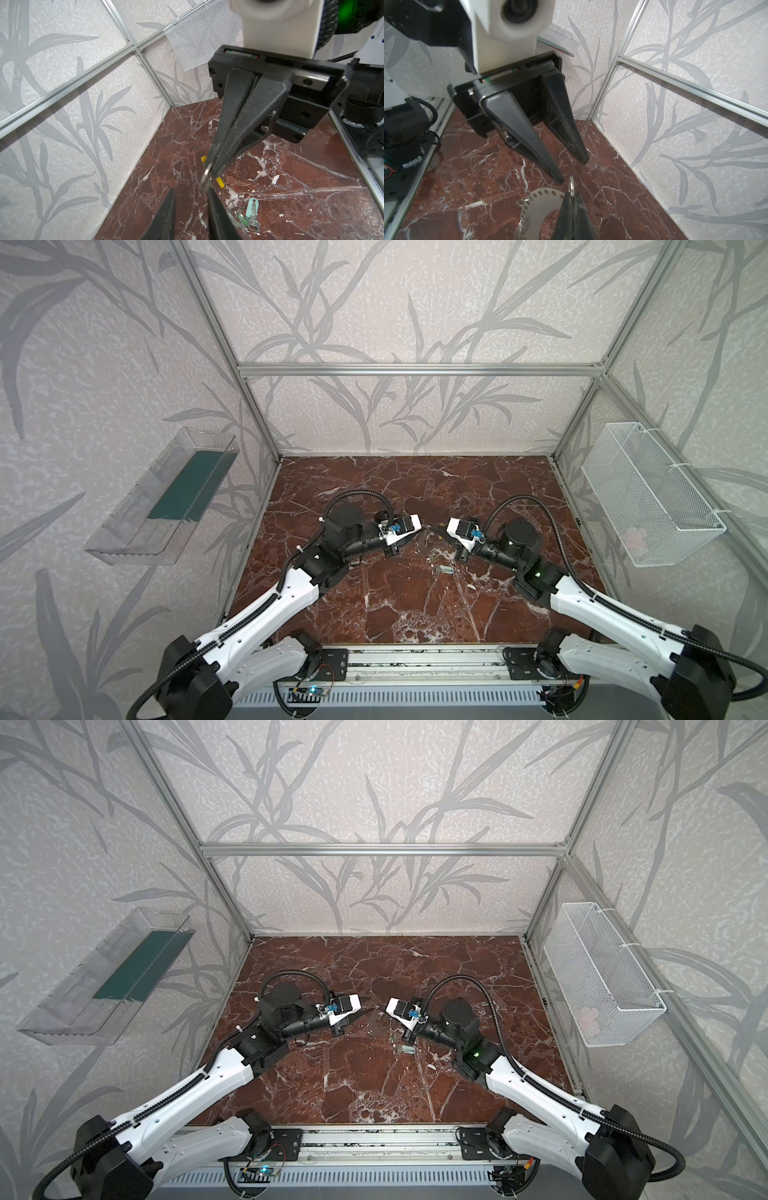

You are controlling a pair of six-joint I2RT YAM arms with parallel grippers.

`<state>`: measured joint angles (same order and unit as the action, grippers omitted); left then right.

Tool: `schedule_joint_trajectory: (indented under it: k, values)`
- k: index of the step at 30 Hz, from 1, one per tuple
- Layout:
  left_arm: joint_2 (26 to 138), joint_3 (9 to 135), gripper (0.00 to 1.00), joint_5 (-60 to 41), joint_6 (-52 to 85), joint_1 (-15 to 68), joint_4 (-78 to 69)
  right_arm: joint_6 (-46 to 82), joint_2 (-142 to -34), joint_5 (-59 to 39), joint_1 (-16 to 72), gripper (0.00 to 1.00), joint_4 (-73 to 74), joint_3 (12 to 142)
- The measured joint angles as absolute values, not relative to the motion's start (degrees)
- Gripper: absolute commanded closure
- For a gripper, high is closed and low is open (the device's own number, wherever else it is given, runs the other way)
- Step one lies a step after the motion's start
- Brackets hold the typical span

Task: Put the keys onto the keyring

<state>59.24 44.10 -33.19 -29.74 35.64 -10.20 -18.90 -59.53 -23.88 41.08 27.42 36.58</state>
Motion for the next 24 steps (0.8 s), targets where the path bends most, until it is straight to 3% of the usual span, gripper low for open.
schedule_joint_trajectory:
  k: [14,24]
  values:
    - [57.58,41.50,0.71,-34.02,-21.32,35.55,-17.65,-14.55,-61.17,-26.65,40.86,1.00,35.64,36.47]
    - [58.39,41.52,0.87,-36.73,-19.49,35.55,-19.22,-13.43,-61.76,-27.57,40.86,1.00,36.75,36.47]
